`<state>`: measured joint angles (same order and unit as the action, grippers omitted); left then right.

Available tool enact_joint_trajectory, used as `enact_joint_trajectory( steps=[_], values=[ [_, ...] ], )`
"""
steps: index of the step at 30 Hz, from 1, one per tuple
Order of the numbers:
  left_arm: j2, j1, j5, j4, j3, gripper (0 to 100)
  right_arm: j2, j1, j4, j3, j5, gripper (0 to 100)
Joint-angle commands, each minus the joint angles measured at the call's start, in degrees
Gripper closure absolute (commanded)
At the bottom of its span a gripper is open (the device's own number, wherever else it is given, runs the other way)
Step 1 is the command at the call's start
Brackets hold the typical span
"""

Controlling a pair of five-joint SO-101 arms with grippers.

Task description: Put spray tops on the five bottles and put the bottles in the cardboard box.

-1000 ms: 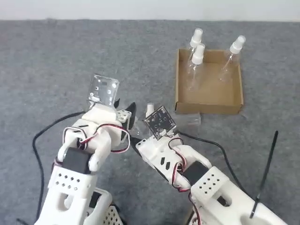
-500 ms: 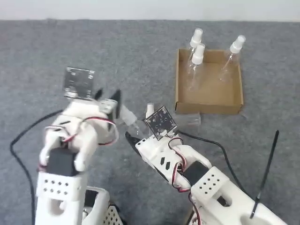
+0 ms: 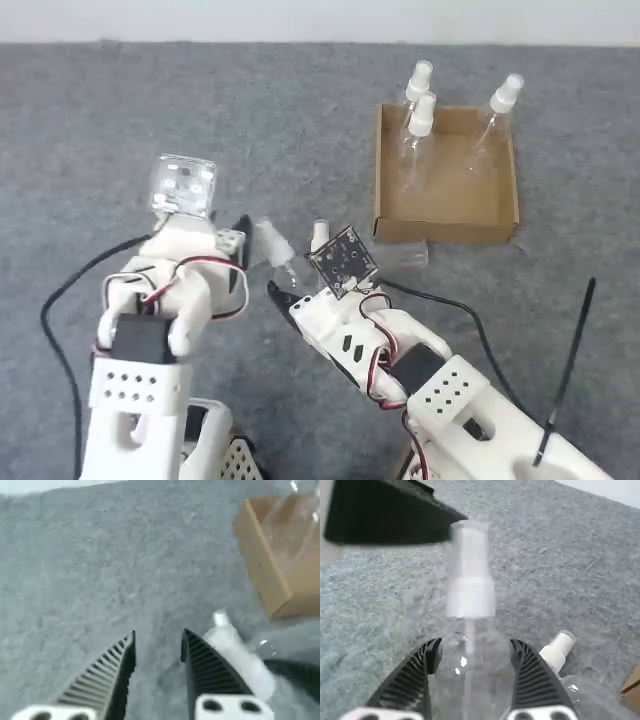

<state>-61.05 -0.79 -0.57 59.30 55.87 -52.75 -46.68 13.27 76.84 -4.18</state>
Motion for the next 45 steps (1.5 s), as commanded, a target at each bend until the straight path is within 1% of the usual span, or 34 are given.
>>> enact_joint_trajectory(
  steps=[1, 5, 9, 11, 14, 19, 22, 25, 29, 32, 35, 38, 41, 45],
  values=[
    [-1.14, -4.13, 0.70, 1.76, -1.01, 86, -2.59, 0.48, -1.36, -1.23, -0.26, 99.2],
    [-1.14, -4.48, 0.70, 3.78, -2.24, 86, -2.59, 0.57, -1.36, -1.23, -0.26, 99.2],
    [-1.23, -4.48, 0.70, 8.09, -6.37, 86, -2.59, 0.66, -1.36, -1.23, -0.26, 99.2],
    [-1.23, -4.40, 0.70, 9.76, -8.92, 86, -2.59, 1.80, -1.45, -1.23, -0.26, 99.2],
    [-1.23, -4.40, 0.79, 10.46, -10.86, 86, -2.59, 5.14, -1.80, -2.02, -0.26, 99.2],
    [-1.23, -4.40, 0.79, 9.41, -10.77, 86, -1.98, 11.12, -1.01, -7.47, -0.18, 99.2],
    [-2.73, -4.57, 0.79, 9.32, -10.07, 86, -1.71, 13.85, 2.86, -12.31, 2.20, 99.2],
    [-8.70, -5.01, 0.62, 6.15, -4.97, 86, -0.13, 14.90, 6.20, -17.76, 2.64, 99.2],
    [-20.75, -5.71, -1.32, -0.97, 8.84, 86, 5.58, 14.90, 7.60, -24.97, 2.64, 99.2],
    [-29.45, -8.00, -0.62, -2.02, 15.96, 85, 12.44, 14.90, 7.43, -30.86, 2.64, 99.2],
    [-36.48, -11.87, 0.26, -0.35, 18.95, 84, 19.74, 14.46, 7.60, -37.71, 2.64, 99.2],
    [-41.05, -14.68, 0.26, 0.44, 21.41, 78, 25.10, 14.37, 9.71, -44.31, 2.64, 99.2],
    [-42.11, -14.86, 0.26, -0.09, 22.64, 73, 27.56, 13.76, 16.57, -50.55, 2.55, 99.2],
    [-42.11, -14.86, 0.26, -1.58, 22.99, 73, 26.86, 9.71, 22.46, -53.27, 2.46, 99.2]
  ],
)
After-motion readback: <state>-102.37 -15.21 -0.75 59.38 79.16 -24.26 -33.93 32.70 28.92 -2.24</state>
